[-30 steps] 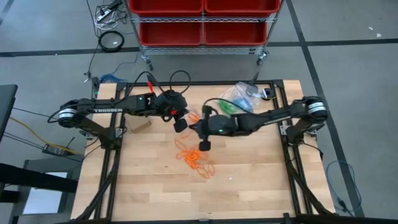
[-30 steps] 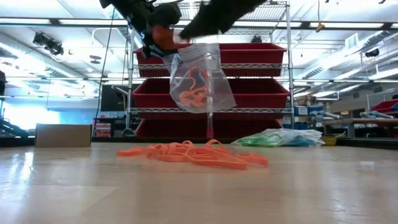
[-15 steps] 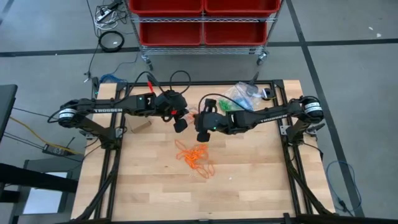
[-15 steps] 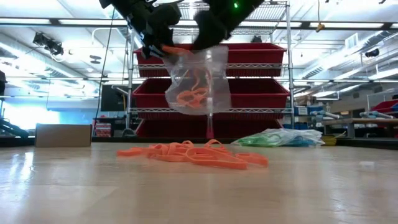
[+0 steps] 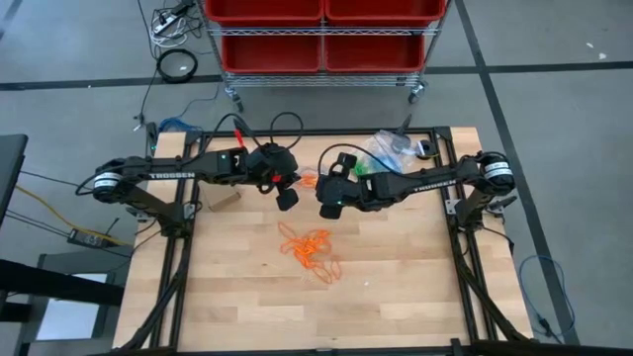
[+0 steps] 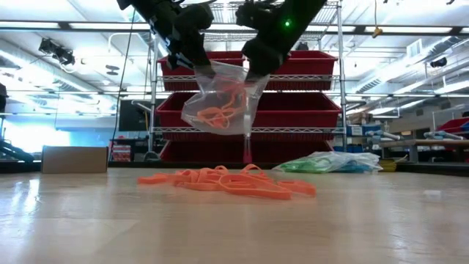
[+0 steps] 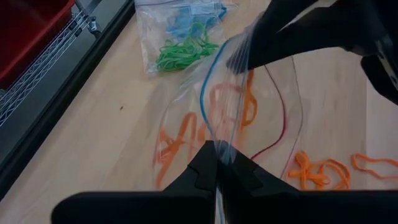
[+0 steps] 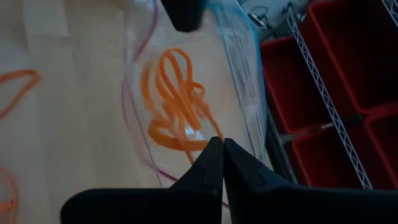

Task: Sort rubber bands
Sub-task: Put the orange rubber band into the transparent zip bag

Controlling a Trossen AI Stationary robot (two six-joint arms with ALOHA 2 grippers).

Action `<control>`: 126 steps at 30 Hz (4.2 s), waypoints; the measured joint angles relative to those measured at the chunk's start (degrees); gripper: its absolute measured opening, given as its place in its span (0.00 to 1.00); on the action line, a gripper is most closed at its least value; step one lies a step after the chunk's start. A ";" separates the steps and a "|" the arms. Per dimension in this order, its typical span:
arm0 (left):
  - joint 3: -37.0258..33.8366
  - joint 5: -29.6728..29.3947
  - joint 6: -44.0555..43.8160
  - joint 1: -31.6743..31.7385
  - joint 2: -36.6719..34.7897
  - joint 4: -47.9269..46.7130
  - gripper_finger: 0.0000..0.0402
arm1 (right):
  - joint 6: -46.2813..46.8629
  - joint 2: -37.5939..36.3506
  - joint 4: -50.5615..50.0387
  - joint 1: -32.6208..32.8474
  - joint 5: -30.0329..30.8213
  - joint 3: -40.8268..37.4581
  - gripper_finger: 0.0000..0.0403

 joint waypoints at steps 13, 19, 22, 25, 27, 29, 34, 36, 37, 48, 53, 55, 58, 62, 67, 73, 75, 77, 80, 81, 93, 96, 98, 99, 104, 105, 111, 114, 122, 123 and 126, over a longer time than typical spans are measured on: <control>0.00 0.14 0.01 -0.01 0.00 -0.02 0.04 | -2.75 0.00 5.67 0.99 -0.18 1.28 0.08; 0.00 0.14 0.02 -0.02 -0.01 -0.17 0.04 | -1.06 0.00 4.22 1.85 -0.53 2.32 0.25; 0.00 0.14 0.02 -0.02 0.00 -0.26 0.04 | -1.06 -0.29 3.91 3.37 -0.55 2.29 0.32; -0.04 0.14 0.01 0.00 0.00 -0.29 0.04 | -1.05 -1.75 4.06 5.62 -0.42 2.29 0.36; -0.04 0.14 0.02 -0.02 0.01 -0.31 0.04 | -1.21 -3.13 3.71 7.69 -0.24 2.29 0.36; -0.04 0.13 0.02 -0.02 0.00 -0.35 0.04 | -1.43 -4.52 3.34 10.20 -0.30 2.29 0.37; -0.04 0.12 0.02 -0.02 0.00 -0.44 0.04 | 0.44 -7.55 -2.11 15.88 -0.64 2.29 0.34; -0.04 0.12 0.02 0.00 0.02 -0.46 0.04 | 4.74 -8.12 -5.54 17.69 -0.92 1.74 0.33; -0.04 0.12 0.01 -0.01 0.01 -0.46 0.04 | 7.37 -8.35 -6.82 18.36 -1.75 0.87 0.33; -0.04 0.10 0.01 -0.01 0.01 0.04 0.04 | 22.68 -8.41 11.33 22.75 -13.25 -21.81 0.32; -0.04 0.08 0.29 -0.02 0.00 0.53 0.04 | 27.36 -8.37 26.91 20.51 -18.42 -33.26 0.32; -0.04 0.08 0.91 -0.02 0.00 0.91 0.04 | 28.63 -8.37 32.93 19.47 -20.15 -36.14 0.32; -0.04 0.08 1.72 -0.01 0.01 1.67 0.04 | 27.86 -7.20 36.53 18.62 -22.46 -37.46 0.31; -0.04 0.08 1.86 0.00 0.01 2.20 0.04 | 25.35 -1.45 37.80 18.00 -26.65 -35.84 0.30; -0.04 0.06 1.94 -0.02 0.00 3.06 0.04 | 23.85 7.76 39.62 18.03 -27.11 -32.12 0.30; -0.04 0.09 0.45 -0.02 0.01 3.00 0.04 | 22.13 11.75 44.52 18.01 -26.86 -30.73 0.28; -0.04 0.13 -0.01 -0.02 0.01 2.94 0.04 | 20.83 11.79 43.70 17.59 -27.11 -30.29 0.24; -0.04 0.14 -0.10 -0.02 -0.01 2.94 0.04 | 20.90 11.67 41.94 16.84 -27.98 -29.58 0.17; -0.04 0.27 -0.30 -0.02 0.00 2.67 0.04 | 21.26 11.65 41.77 15.87 -30.41 -29.53 0.04; -0.04 0.47 -0.40 -0.02 -0.01 2.52 0.04 | 21.61 11.65 41.86 15.61 -30.62 -29.53 0.02; -0.04 0.66 -1.01 -0.03 0.01 3.18 0.04 | 23.02 6.14 39.55 16.36 -30.09 -30.10 0.00; -0.04 0.68 -2.07 -0.02 0.00 3.55 0.04 | 23.04 4.43 40.66 17.38 -28.40 -29.97 0.00; -0.04 0.69 -2.38 -0.04 -0.01 4.89 0.04 | 23.02 3.75 40.50 18.02 -27.23 -29.97 0.00; -0.04 0.71 -2.82 -0.03 0.00 6.01 0.04 | 23.05 3.37 40.62 18.39 -26.78 -29.97 0.00; 0.64 2.42 -4.27 0.07 0.00 7.41 0.04 | 26.11 2.14 40.89 20.43 -26.37 -29.90 0.01; 0.98 3.43 -4.18 0.23 0.05 6.36 0.04 | 26.78 2.14 40.79 20.84 -26.36 -29.90 0.01; 2.12 4.91 -3.82 1.60 0.54 -5.34 0.04 | 28.09 2.10 39.63 22.25 -26.21 -29.90 0.01; 2.25 4.89 -4.30 2.46 0.54 -11.84 0.04 | 28.09 2.08 39.80 22.26 -26.21 -29.88 0.01; 2.25 4.94 -8.93 2.25 0.54 -19.36 0.04 | 27.62 1.99 41.92 21.75 -26.10 -29.81 0.02; 2.25 5.05 -9.57 2.26 0.54 -19.95 0.04 | 27.50 1.99 42.38 21.77 -26.10 -29.81 0.02; 2.25 5.39 -10.28 2.28 0.54 -20.24 0.04 | 26.25 1.99 45.70 21.77 -26.10 -29.81 0.01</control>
